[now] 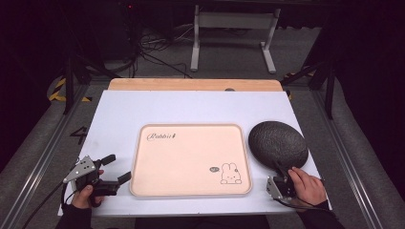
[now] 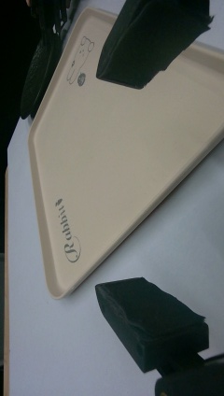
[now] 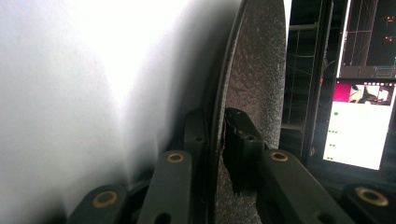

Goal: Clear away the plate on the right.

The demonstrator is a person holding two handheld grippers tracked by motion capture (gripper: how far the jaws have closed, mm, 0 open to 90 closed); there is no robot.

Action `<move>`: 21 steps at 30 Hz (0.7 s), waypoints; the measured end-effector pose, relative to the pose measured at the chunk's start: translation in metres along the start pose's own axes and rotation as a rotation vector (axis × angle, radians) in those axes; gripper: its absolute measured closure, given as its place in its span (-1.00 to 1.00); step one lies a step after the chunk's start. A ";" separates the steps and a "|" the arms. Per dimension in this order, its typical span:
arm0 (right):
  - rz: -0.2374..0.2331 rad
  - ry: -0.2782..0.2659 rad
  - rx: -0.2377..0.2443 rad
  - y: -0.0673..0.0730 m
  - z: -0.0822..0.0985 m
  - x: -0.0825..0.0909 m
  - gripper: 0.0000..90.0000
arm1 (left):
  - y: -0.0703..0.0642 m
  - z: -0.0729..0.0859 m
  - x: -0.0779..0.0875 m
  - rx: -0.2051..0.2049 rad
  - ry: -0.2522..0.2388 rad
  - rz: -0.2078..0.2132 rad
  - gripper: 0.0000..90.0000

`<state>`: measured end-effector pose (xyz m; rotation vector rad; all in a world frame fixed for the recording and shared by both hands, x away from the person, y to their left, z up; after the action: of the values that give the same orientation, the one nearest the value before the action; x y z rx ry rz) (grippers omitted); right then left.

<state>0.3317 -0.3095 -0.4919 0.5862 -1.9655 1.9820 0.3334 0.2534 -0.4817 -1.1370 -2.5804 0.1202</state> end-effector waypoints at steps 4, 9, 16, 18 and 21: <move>0.021 -0.001 -0.003 -0.002 -0.002 0.002 0.86 | 0.000 0.000 0.000 0.001 -0.002 -0.001 -0.94; 0.037 -0.008 -0.017 -0.010 -0.002 0.005 0.90 | 0.000 0.000 0.000 0.002 -0.002 -0.002 -0.94; 0.038 0.000 -0.028 -0.014 0.000 0.008 0.89 | 0.000 0.000 0.000 0.003 -0.003 -0.002 -0.94; 0.040 -0.003 -0.020 -0.016 0.000 0.009 0.87 | 0.000 0.000 0.000 0.003 -0.003 -0.002 -0.94; 0.051 -0.014 -0.038 -0.020 0.000 0.012 0.84 | 0.000 0.000 0.000 0.005 -0.002 -0.003 -0.94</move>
<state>0.3306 -0.3102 -0.4690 0.5473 -2.0409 1.9699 0.3337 0.2534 -0.4818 -1.1317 -2.5826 0.1268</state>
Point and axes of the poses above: each handheld gripper's, and its own axes: x roughly backward along the jaws, z roughly out of its underside, y roughly to its left, the point moved 3 cm from there along -x, roughly forward along the jaws, and after that the axes turned 3 degrees about -y, right-handed, at the moved point
